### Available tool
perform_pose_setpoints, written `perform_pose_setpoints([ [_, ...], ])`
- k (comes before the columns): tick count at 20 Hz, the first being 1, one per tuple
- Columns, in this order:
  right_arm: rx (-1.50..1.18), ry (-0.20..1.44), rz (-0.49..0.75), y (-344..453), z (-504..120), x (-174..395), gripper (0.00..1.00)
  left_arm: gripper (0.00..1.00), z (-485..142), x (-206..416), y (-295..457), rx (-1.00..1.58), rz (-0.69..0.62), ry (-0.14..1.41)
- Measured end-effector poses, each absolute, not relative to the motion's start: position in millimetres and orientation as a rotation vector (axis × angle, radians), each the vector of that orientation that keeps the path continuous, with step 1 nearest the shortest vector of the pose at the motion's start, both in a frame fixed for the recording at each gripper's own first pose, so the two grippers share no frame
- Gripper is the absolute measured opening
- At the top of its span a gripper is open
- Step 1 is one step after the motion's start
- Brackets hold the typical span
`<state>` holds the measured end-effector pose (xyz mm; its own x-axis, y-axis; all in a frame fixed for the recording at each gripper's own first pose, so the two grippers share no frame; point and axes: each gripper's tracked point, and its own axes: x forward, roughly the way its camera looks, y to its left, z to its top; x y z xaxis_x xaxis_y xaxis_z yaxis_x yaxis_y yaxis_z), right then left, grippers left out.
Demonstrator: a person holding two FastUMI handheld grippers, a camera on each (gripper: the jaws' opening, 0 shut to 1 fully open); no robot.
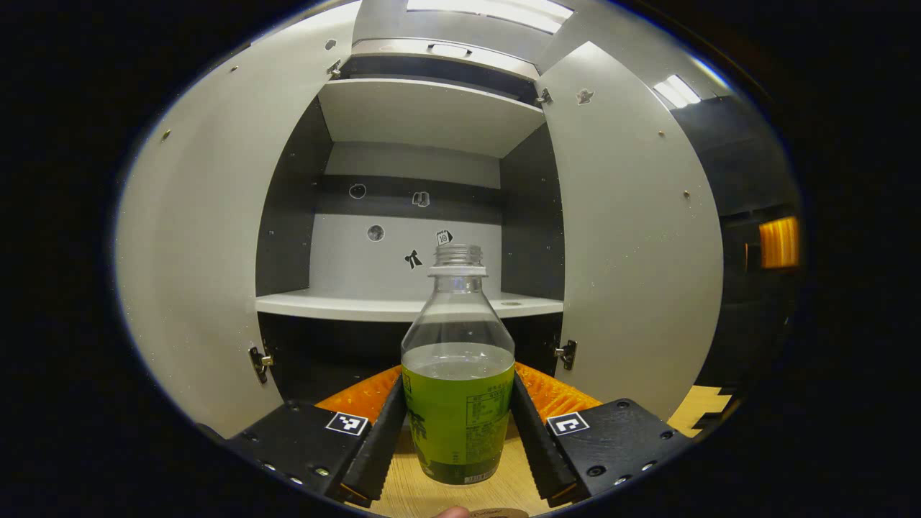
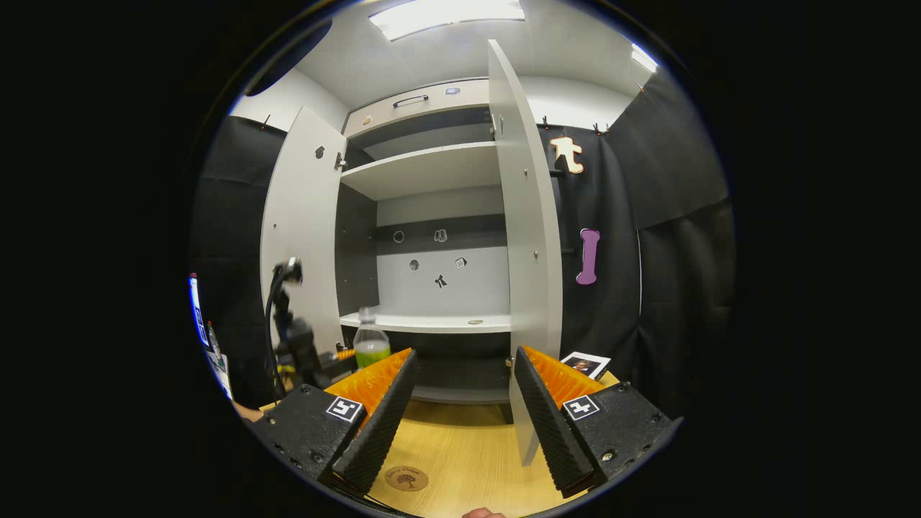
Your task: Grasp the bottle in the cabinet with the left hand and place it on the coaster, then close the right door with the right hand and the left door with the left hand.
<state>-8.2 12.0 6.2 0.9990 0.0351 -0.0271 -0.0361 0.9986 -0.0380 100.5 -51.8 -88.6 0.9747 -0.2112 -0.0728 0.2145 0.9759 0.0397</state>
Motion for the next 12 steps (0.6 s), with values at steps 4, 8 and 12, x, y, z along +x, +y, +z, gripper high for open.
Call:
perform_pose_setpoints([
  [4, -0.033, 0.045, 0.039, 8.2, 6.9, -11.3, 0.83, 0.75, -127.7, 75.9, -68.1, 0.051, -0.244, 0.082],
  [8, -0.038, 0.049, 0.023, 0.7, 8.2, -11.1, 0.83, 0.75, -174.0, 53.7, -80.4, 0.051, -0.234, 0.132],
  [12, -0.026, 0.073, 0.009, -5.3, 1.8, -11.9, 0.83, 0.75, -198.3, 43.1, -77.5, 0.063, -0.2, 0.146],
])
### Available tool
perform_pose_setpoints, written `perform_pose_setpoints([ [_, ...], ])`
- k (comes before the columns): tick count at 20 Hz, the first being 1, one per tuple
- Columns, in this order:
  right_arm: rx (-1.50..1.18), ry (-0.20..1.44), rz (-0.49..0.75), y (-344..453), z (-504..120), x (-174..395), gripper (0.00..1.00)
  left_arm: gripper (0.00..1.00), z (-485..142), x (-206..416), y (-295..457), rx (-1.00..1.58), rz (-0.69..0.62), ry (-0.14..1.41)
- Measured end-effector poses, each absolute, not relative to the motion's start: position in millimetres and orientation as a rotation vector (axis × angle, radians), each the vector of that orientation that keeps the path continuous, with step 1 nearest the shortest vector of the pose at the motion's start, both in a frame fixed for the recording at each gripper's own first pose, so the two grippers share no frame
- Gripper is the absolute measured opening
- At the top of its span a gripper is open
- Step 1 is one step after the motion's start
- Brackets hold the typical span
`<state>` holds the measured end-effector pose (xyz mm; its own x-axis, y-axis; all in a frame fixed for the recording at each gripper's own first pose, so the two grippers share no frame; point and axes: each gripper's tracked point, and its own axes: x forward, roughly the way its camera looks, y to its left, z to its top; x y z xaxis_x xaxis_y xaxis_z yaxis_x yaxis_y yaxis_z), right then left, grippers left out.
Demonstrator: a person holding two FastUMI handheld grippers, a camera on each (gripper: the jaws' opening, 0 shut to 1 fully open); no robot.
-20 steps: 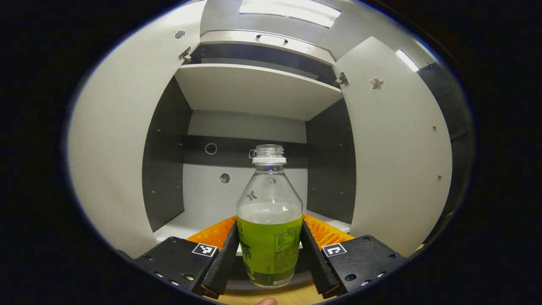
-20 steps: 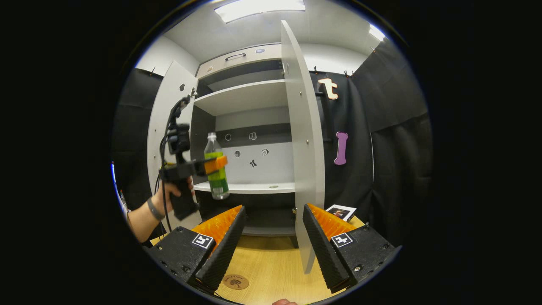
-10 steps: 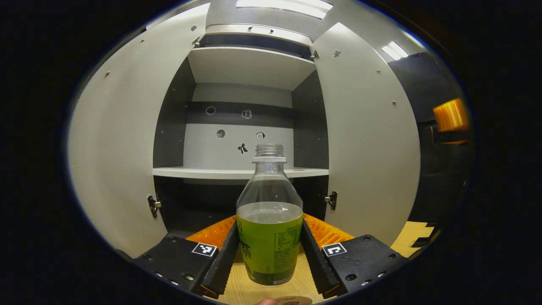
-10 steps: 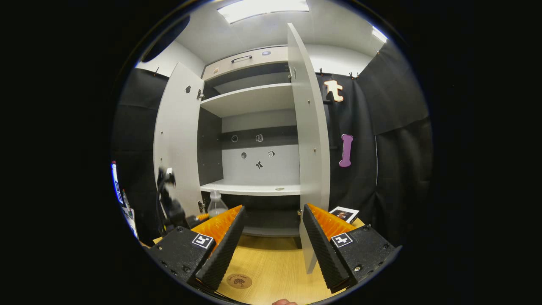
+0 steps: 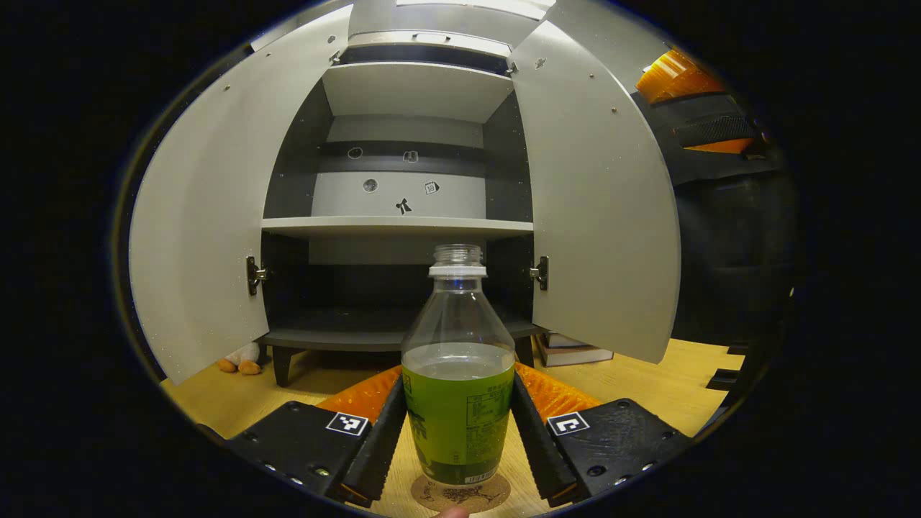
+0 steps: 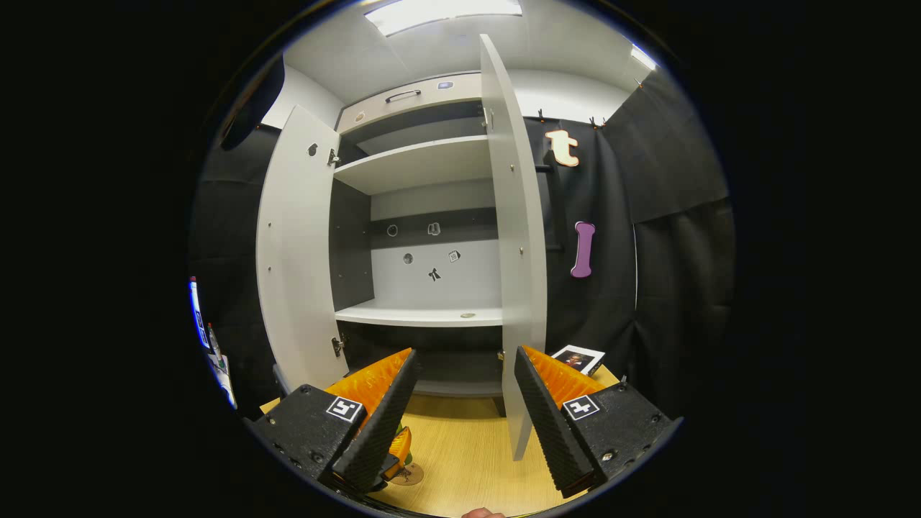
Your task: Grasp the bottle in the cabinet with the left hand and place it on the coaster, then close the right door with the right hand and the left door with the left hand.
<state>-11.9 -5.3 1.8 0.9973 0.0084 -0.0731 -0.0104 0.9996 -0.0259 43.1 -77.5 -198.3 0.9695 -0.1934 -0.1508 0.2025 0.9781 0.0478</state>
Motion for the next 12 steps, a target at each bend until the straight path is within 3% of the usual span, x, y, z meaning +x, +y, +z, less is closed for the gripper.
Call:
perform_pose_setpoints([
  [12, -0.075, 0.096, 0.047, 9.2, -8.7, -1.5, 0.83, 0.75, -239.6, 24.0, -63.9, 0.046, -0.162, 0.214],
])
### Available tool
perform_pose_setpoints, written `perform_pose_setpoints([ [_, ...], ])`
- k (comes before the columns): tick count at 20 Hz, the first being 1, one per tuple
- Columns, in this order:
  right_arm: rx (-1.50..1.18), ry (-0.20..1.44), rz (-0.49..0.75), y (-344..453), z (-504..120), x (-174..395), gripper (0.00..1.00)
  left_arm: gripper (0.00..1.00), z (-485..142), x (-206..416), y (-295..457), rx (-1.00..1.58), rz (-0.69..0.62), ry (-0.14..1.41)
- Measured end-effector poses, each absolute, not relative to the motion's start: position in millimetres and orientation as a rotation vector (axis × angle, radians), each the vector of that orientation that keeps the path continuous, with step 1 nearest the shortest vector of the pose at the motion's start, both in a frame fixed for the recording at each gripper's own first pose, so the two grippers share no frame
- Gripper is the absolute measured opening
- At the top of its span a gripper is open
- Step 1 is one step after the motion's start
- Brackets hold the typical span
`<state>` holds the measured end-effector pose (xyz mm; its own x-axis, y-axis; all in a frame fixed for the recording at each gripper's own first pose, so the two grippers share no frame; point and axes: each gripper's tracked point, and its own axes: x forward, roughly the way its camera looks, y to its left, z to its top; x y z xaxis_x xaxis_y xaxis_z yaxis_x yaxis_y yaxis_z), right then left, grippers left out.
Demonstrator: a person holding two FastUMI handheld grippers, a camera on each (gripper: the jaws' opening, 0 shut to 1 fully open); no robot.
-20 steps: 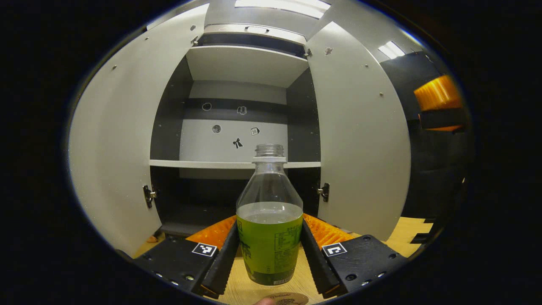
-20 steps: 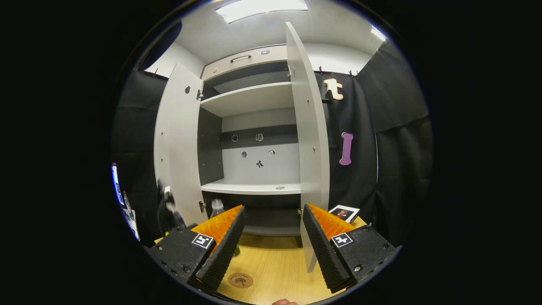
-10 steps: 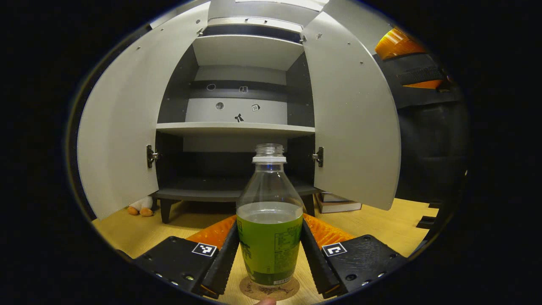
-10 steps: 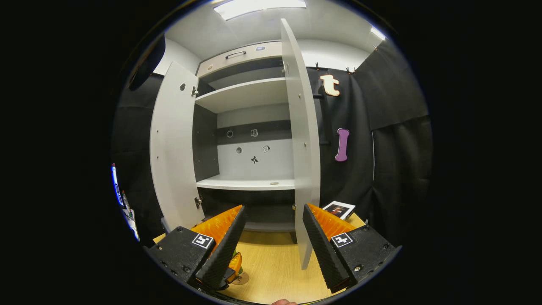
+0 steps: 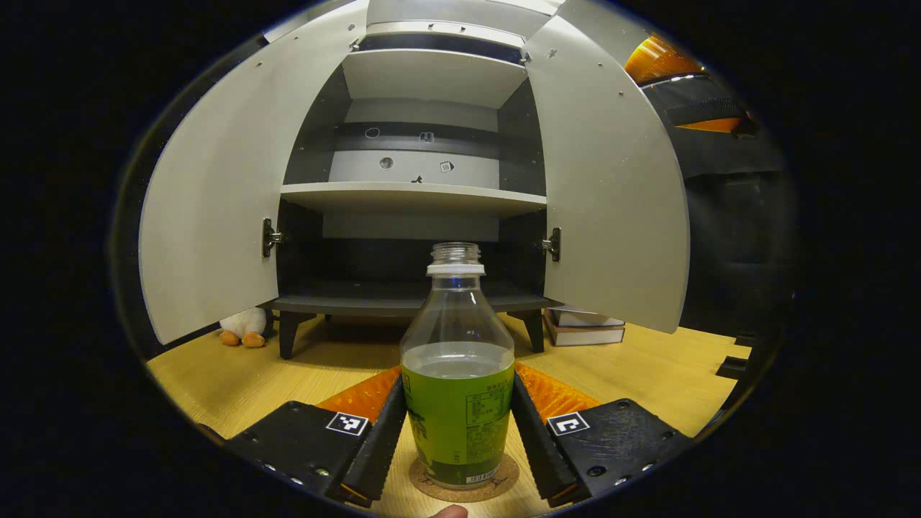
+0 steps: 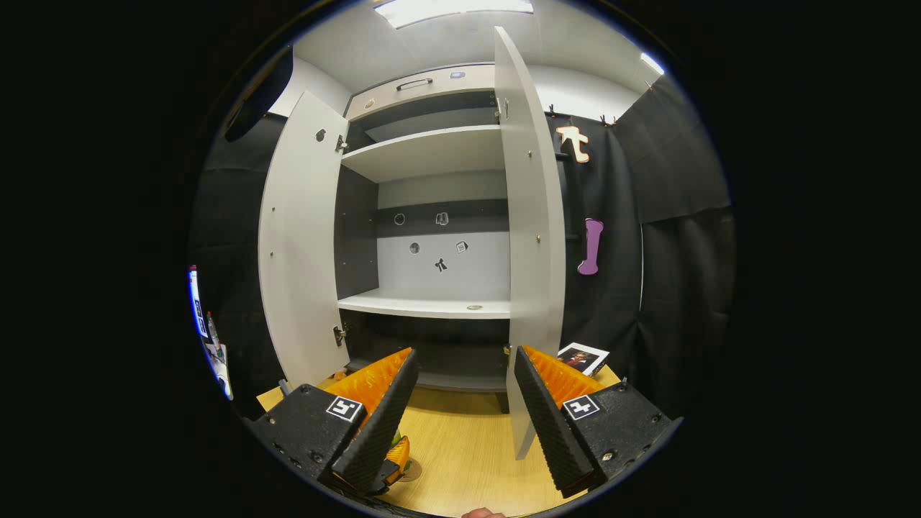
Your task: Grasp the bottle in the cabinet with the left hand and place it on the coaster, then close the right door with the right hand and the left door with the left hand.
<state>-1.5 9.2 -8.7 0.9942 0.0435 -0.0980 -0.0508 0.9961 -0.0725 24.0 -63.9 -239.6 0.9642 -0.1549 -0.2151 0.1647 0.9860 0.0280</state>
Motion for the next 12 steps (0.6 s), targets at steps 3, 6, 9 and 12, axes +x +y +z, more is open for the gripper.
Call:
perform_pose_setpoints([
  [3, -0.079, 0.096, 0.06, 12.9, -9.4, 0.2, 0.84, 0.77, -242.3, 16.0, -67.9, 0.016, -0.182, 0.246],
  [6, -0.072, 0.103, 0.062, 12.8, -12.9, -1.1, 0.84, 0.82, -245.0, 9.3, -70.2, 0.038, -0.206, 0.271],
  [9, -0.069, 0.109, 0.057, 9.7, -14.6, -2.5, 0.83, 0.85, -241.2, 6.3, -68.4, 0.027, -0.206, 0.277],
  [12, -0.061, 0.104, 0.049, 6.3, -13.6, -5.6, 0.83, 0.96, -231.3, 3.2, -66.6, 0.026, -0.206, 0.274],
])
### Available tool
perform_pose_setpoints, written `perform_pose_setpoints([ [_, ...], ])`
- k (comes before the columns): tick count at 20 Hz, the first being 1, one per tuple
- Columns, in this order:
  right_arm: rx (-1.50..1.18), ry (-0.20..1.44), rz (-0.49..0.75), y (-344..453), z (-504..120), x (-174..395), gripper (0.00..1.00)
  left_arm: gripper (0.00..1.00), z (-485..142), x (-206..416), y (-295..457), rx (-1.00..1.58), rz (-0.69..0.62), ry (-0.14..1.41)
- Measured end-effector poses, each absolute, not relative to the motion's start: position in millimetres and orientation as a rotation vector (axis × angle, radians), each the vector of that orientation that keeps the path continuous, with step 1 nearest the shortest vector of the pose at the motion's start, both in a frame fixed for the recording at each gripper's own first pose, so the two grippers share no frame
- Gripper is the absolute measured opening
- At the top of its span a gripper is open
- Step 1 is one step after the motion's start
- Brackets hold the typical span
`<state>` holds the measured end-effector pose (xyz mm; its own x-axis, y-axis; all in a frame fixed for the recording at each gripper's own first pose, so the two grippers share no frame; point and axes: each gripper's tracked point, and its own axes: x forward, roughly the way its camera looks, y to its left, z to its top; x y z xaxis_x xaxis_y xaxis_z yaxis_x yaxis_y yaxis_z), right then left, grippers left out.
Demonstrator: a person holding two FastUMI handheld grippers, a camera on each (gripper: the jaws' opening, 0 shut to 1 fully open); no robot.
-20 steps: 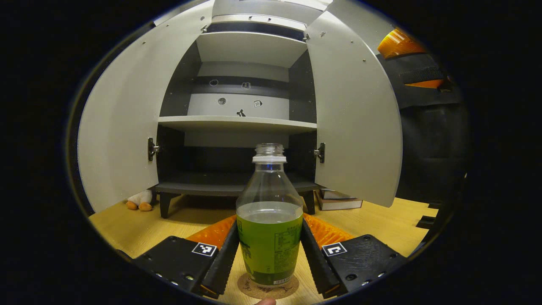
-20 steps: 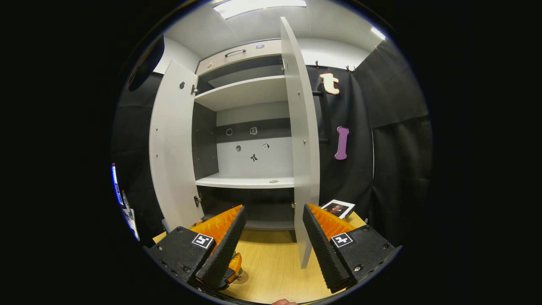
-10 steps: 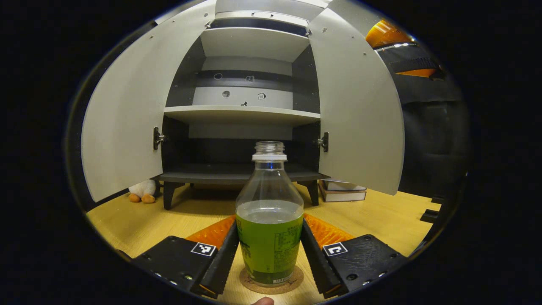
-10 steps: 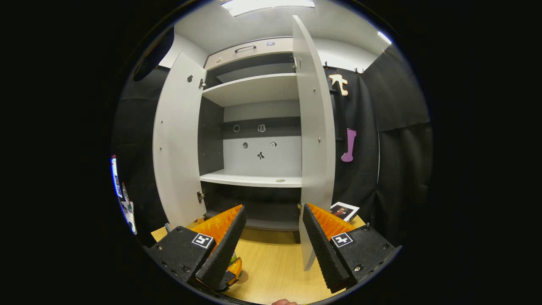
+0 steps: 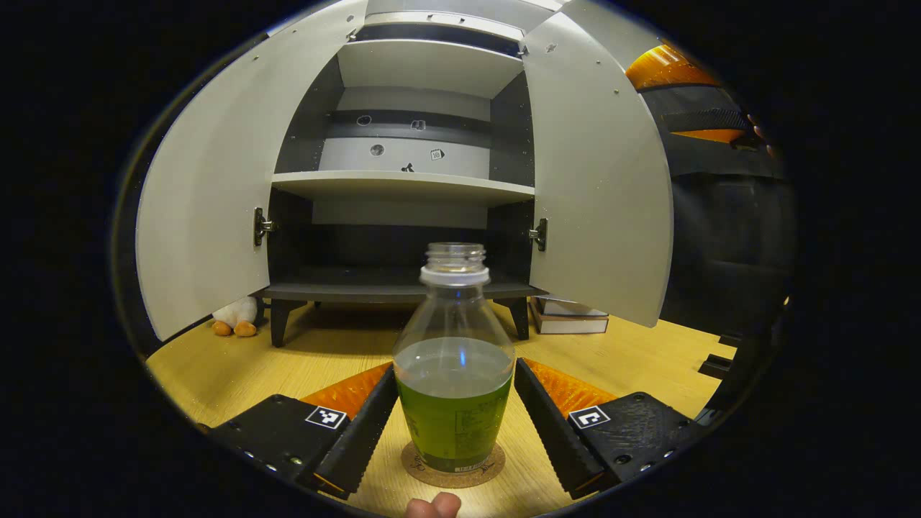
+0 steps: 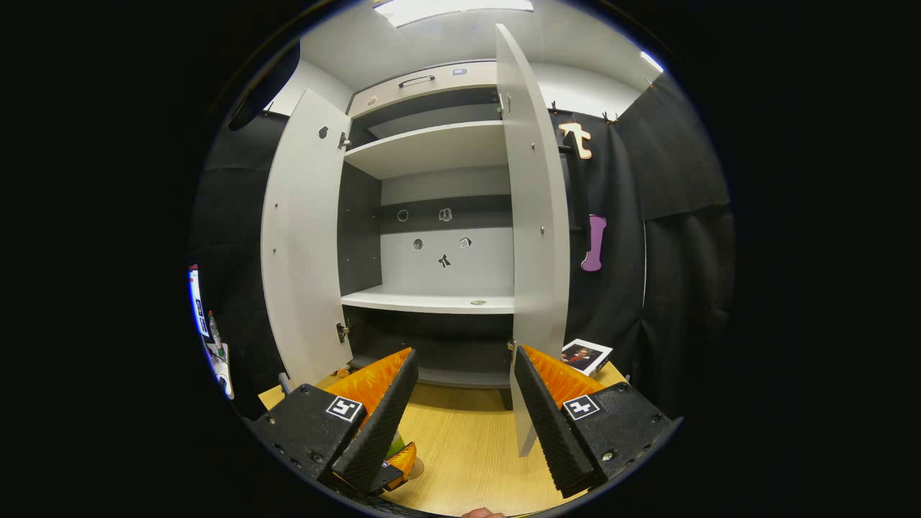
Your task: Grasp the bottle in the cabinet with the left hand and place it on the coaster, then close the right door with the right hand and the left door with the left hand.
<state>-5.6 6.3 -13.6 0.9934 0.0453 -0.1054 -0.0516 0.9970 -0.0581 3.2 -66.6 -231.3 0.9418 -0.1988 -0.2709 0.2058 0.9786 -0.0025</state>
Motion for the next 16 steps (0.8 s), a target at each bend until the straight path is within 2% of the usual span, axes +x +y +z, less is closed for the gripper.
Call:
perform_pose_setpoints([
  [6, -0.052, 0.077, 0.03, -1.0, -10.1, -11.7, 0.83, 0.95, -164.3, -5.7, -70.1, -0.07, -0.216, 0.183],
  [9, -0.027, -0.004, 0.048, -2.4, 15.3, -14.8, 0.84, 0.95, -113.8, -6.7, -72.1, -0.11, -0.228, 0.115],
  [11, -0.03, -0.074, 0.038, -14.9, 40.7, -16.9, 0.83, 1.0, -81.2, -5.6, -67.1, -0.117, -0.218, 0.075],
  [12, -0.038, -0.11, 0.025, -24.9, 54.7, -17.7, 0.83, 0.95, -66.9, -7.0, -63.3, -0.124, -0.211, 0.055],
  [16, -0.048, -0.22, -0.122, -91.9, 106.7, -13.5, 0.83, 0.95, -38.0, -7.9, -54.1, -0.117, -0.197, 0.062],
])
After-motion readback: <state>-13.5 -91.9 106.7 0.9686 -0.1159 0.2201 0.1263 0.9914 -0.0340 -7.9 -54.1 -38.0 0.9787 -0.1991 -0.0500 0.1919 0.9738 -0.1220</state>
